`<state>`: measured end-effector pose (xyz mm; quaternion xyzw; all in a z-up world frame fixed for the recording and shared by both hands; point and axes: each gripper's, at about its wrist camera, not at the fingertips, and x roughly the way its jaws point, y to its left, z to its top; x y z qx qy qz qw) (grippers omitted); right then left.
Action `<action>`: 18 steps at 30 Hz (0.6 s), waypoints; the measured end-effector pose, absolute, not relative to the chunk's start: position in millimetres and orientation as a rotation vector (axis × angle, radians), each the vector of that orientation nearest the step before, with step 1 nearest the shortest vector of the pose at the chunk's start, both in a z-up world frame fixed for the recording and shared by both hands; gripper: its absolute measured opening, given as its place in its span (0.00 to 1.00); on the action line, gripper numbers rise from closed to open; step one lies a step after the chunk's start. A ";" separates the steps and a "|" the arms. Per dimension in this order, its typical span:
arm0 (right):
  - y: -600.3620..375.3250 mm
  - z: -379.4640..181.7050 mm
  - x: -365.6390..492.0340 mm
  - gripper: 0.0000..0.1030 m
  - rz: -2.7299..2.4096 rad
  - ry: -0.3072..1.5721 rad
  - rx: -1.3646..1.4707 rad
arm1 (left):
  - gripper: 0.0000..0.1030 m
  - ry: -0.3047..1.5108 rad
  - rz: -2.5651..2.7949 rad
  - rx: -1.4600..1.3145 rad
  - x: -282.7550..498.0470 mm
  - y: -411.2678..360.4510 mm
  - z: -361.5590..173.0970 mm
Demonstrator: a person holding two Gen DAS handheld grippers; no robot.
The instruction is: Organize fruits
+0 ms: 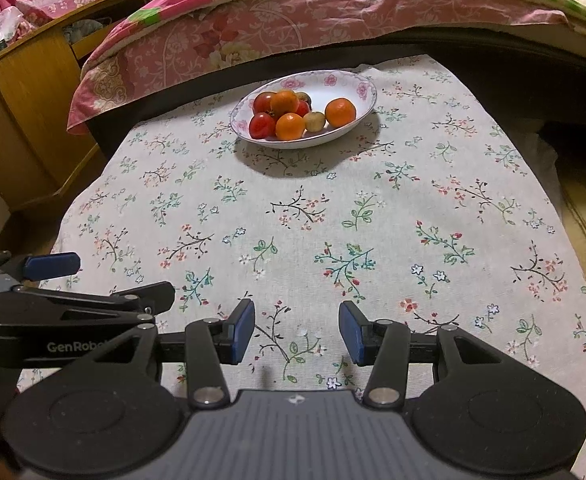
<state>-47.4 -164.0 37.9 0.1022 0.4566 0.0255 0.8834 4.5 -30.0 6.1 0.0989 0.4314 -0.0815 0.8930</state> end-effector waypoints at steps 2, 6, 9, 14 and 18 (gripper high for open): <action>-164.2 37.6 -47.2 0.45 0.054 0.951 0.214 | 0.99 0.897 -0.166 0.204 4.3 -29.7 6.0; -161.7 36.5 -47.2 0.45 0.056 0.954 0.209 | 0.99 0.900 -0.165 0.204 4.0 -28.9 5.4; -160.5 35.8 -47.4 0.44 0.058 0.956 0.208 | 0.99 0.899 -0.164 0.205 3.7 -29.0 5.8; -160.9 35.7 -47.3 0.45 0.057 0.957 0.208 | 0.98 0.901 -0.162 0.205 3.3 -28.9 6.2; -159.6 35.9 -47.7 0.44 0.059 0.958 0.205 | 0.98 0.894 -0.157 0.210 1.8 -28.4 7.3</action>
